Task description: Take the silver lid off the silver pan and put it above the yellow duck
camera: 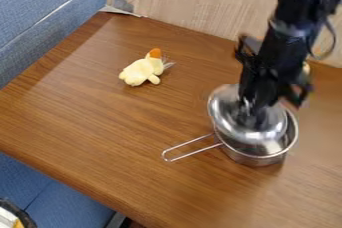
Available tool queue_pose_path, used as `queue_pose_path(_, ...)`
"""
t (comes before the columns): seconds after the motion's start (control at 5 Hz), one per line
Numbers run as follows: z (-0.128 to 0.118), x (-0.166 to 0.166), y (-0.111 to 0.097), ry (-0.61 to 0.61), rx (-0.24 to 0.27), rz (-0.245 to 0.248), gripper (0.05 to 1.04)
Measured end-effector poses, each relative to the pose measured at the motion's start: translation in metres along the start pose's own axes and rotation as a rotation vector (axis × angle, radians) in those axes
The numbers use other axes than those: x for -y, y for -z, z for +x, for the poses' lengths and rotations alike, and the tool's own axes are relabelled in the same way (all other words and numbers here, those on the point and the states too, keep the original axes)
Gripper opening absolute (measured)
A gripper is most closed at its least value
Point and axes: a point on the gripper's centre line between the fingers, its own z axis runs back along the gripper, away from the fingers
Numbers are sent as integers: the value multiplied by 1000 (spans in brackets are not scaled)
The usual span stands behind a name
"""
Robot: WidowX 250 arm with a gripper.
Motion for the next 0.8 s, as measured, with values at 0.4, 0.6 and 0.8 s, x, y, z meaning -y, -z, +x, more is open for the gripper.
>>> queue_pose_path(0.4, 10, -62, -24, -192, 55, 62, 288)
queue_pose_path(0.6, 14, -98, -25, -281, 62, 65, 288)
queue_pose_path(0.8, 12, -140, -10, -391, 30, 48, 288)
